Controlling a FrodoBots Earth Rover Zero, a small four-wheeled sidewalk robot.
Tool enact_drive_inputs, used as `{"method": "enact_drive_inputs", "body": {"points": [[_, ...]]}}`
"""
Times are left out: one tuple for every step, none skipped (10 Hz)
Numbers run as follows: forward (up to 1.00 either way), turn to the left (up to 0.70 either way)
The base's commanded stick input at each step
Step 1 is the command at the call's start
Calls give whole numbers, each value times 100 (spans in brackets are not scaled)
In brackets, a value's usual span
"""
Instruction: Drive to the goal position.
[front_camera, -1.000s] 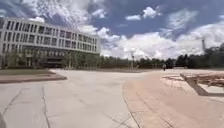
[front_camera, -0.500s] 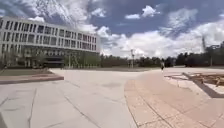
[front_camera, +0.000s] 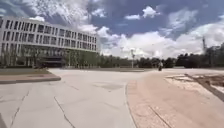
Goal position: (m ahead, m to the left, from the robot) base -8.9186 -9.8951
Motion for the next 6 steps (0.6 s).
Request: {"method": "enact_drive_inputs", "body": {"points": [[70,0],[70,0],[70,0],[70,0],[70,0],[70,0]]}}
